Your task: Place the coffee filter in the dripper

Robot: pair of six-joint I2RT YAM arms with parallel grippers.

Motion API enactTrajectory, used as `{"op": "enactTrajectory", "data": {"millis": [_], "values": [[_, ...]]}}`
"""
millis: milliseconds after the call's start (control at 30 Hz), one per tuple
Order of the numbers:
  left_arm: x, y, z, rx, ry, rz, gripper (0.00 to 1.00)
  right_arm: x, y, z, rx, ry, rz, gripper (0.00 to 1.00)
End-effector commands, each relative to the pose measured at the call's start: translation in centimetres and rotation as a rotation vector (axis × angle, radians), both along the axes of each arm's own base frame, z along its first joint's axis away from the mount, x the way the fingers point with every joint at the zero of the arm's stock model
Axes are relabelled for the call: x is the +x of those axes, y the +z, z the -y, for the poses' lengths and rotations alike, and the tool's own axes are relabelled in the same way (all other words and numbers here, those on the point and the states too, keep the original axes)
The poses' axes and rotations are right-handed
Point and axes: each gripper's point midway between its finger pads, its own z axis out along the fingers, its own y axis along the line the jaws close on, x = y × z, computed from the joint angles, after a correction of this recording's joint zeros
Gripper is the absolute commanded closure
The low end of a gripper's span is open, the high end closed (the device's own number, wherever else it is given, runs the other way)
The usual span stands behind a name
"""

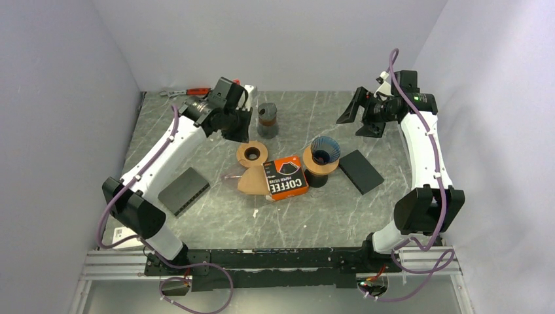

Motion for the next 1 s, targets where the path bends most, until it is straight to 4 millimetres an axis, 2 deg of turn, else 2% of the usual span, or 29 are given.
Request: {"op": "enactTrajectory", "data": {"millis": [0, 67, 233, 333, 433, 733, 967], "values": [[0.5, 0.8, 1.3, -0.043, -0.042, 0.017, 1.0, 0.2, 1.5, 0.4, -0.017, -0.015, 0.046, 0.09], [0.1, -0.3, 1.6, -0.044, -0.047, -0.032, 1.0, 0.1, 1.4, 0.4, -0.015, -0.014, 0.043, 0.09], [-0.7, -3.1, 2.2, -0.039, -0.041, -0.147, 0.57, -0.1, 1.1, 0.3, -0.013, -0.013, 0.036, 0.09], [-0.7, -5.0, 2.2, -0.013, -0.033, -0.198, 0.47, -0.2, 0.9, 0.3, -0.011, -0.013, 0.033, 0.09], [-1.1, -7.2, 2.1, 0.032, -0.047, -0.26, 0.44, -0.3, 0.8, 0.3, -0.012, -0.012, 0.03, 0.09], [-2.0, -12.3, 0.7, 0.2, -0.057, -0.397, 0.49, -0.4, 0.4, 0.2, -0.007, -0.007, 0.018, 0.09], [-1.9, -14.0, -0.3, 0.279, -0.053, -0.408, 0.47, -0.3, 0.2, 0.1, -0.001, -0.004, 0.012, 0.09]]}}
